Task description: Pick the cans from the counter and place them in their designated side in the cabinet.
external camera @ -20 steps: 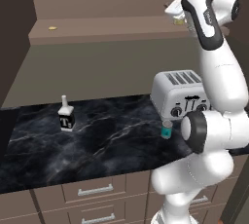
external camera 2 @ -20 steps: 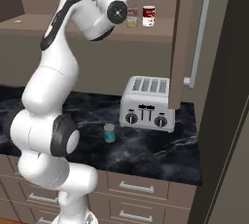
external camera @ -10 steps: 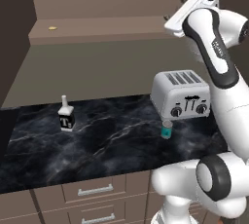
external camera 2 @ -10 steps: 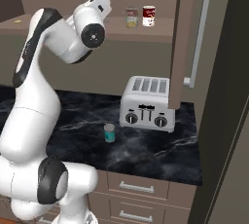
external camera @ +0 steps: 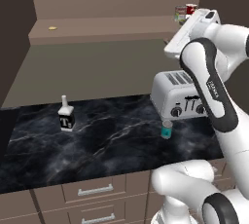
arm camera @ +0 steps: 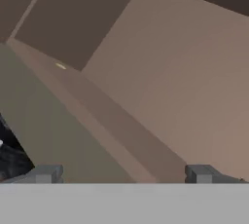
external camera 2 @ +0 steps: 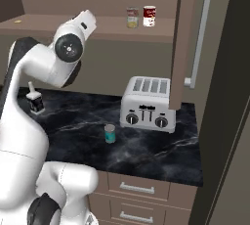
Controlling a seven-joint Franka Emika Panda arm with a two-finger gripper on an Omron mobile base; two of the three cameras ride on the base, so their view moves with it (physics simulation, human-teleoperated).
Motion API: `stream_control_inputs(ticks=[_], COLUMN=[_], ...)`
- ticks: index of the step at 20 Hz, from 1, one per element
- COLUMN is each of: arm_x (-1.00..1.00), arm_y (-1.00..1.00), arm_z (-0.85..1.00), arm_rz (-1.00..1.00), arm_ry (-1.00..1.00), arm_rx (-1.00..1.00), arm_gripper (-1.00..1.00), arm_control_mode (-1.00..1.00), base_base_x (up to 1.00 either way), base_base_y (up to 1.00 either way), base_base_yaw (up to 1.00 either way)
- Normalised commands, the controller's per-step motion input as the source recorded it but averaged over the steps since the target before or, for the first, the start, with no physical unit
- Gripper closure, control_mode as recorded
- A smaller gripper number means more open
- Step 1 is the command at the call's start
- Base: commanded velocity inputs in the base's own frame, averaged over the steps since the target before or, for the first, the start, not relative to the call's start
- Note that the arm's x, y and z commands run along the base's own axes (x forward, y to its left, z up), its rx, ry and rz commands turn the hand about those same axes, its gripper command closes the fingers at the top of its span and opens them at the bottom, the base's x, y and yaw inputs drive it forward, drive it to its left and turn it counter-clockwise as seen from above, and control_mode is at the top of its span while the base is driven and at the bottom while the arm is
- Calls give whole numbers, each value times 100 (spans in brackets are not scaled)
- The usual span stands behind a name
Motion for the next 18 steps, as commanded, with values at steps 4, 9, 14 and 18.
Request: stream_control_inputs(ticks=[4, 9, 14, 18], arm_x=[-81, -48, -30, -9], arm_y=[3, 21, 11, 1], arm_z=[-82, -66, -44, -2], arm_rz=[-2, -2, 0, 1], arm_ry=[15, 32, 15, -2], arm_rx=[-20, -23, -15, 0], arm_gripper=[-100, -100, -100, -100], arm_control_mode=[-100, -100, -100, -100], base_base_x=[0, 0, 0, 0], base_base_y=[0, 0, 0, 0], base_base_yaw=[0, 0, 0, 0])
